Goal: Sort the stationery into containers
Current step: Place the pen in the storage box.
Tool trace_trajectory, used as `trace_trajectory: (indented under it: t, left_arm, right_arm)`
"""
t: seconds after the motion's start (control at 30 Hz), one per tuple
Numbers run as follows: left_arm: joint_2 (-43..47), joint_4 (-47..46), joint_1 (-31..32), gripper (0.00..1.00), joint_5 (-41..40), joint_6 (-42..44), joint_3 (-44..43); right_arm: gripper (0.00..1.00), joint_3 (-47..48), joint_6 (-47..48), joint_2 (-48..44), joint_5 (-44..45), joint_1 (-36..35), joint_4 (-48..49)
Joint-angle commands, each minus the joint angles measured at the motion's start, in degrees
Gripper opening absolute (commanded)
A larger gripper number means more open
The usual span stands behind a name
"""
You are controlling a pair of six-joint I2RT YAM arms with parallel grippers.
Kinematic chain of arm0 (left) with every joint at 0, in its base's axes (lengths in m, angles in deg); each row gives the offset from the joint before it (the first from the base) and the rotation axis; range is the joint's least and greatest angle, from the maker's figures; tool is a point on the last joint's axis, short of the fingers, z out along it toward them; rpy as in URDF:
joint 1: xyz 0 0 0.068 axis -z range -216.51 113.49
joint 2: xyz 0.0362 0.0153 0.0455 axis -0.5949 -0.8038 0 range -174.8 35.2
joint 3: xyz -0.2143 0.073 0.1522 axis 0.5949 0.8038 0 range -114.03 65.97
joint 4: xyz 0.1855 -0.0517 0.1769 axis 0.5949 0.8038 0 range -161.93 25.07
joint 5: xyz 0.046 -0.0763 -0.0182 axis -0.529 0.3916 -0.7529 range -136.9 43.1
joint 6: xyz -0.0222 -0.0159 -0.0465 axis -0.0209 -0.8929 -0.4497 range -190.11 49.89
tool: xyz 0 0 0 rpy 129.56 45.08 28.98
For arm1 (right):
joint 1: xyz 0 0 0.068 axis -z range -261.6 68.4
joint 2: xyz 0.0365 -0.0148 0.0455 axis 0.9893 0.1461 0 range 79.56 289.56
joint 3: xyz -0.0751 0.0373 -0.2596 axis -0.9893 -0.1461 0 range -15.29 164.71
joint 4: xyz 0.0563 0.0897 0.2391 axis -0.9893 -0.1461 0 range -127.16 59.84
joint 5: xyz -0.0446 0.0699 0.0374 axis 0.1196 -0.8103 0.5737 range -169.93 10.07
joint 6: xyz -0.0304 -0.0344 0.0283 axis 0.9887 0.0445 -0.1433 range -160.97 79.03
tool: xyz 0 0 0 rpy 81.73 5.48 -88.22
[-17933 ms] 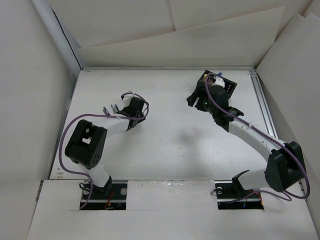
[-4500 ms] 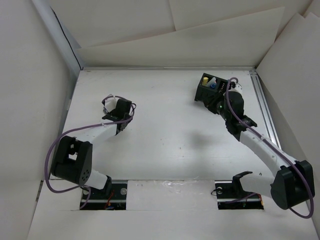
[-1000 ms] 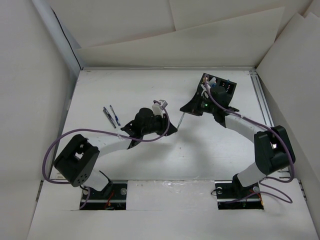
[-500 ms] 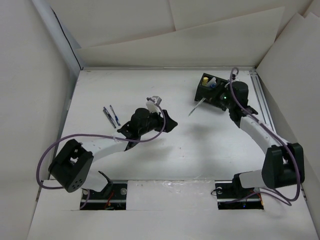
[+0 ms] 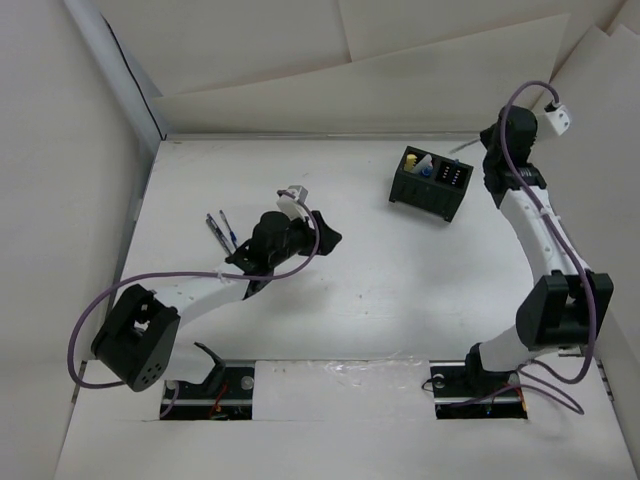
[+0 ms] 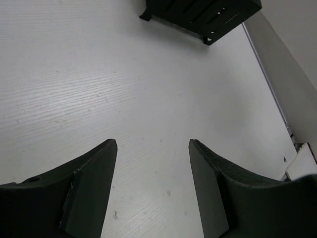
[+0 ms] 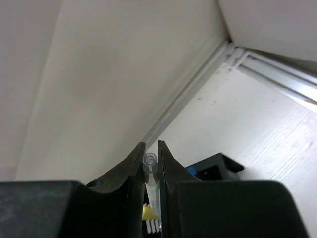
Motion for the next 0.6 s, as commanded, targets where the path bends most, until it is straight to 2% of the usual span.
trace_trajectory:
  t: [0.0, 0.2, 0.47, 0.57]
  left_arm:
    - [0.79, 2.58, 0.07, 0.56, -4.35, -0.39, -1.22]
    - [5.27, 6.96, 0.07, 0.55, -13.66, -3.11, 0.10]
    - [3.35, 13.38, 0.07, 0.51, -22.19, -4.26, -3.14]
    - [0.80, 16.71, 0.07, 0.49, -26.06, -5.05, -4.73]
  right_arm:
    - [0.00, 4.11, 3.07, 5.45, 10.76, -0.21, -4.04]
    - [0.00, 7.28, 3.60, 12.05, 12.44, -1.35, -5.63]
    - [0.00, 10.70, 4.84, 19.17, 16.75, -4.26, -7.91]
    - [0.22, 11.59, 4.84, 19.80, 16.05, -5.48, -8.44]
